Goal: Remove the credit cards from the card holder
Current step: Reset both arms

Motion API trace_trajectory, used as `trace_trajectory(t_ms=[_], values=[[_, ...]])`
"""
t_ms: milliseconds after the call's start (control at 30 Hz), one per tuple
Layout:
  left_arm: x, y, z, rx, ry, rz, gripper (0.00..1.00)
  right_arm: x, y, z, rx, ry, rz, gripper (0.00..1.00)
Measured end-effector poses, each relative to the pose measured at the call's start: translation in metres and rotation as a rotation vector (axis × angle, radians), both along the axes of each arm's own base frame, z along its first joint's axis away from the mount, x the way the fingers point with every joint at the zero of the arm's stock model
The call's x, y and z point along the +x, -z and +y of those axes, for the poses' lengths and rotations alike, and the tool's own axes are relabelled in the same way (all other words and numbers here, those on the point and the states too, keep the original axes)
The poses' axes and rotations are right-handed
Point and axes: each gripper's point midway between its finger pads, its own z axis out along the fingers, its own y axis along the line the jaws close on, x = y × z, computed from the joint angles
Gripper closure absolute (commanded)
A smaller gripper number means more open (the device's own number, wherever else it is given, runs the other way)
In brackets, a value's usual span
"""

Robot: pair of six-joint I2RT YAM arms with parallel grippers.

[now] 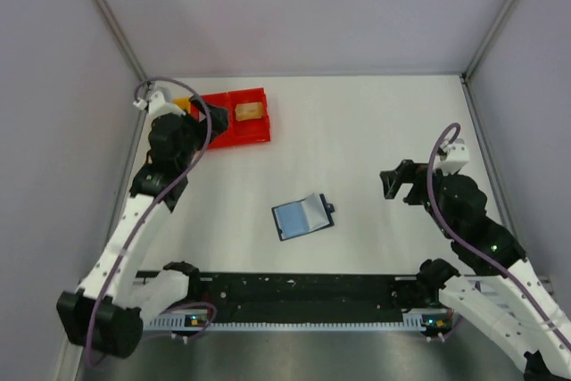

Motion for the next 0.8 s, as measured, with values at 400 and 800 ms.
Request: trace_trajectory(t_ms=[400,800], values=[[-0.181,-0.027,0.099,0.292,-0.225,-0.287,0.01,-0.020,-0.017,-0.058,-0.099,0.199,-0.022,0.01],[-0.206,0.031,0.126,0.371,-0.317,-0.180,0.01,-0.029,-0.028,-0.094,-0.145,0.339,-0.078,0.01]])
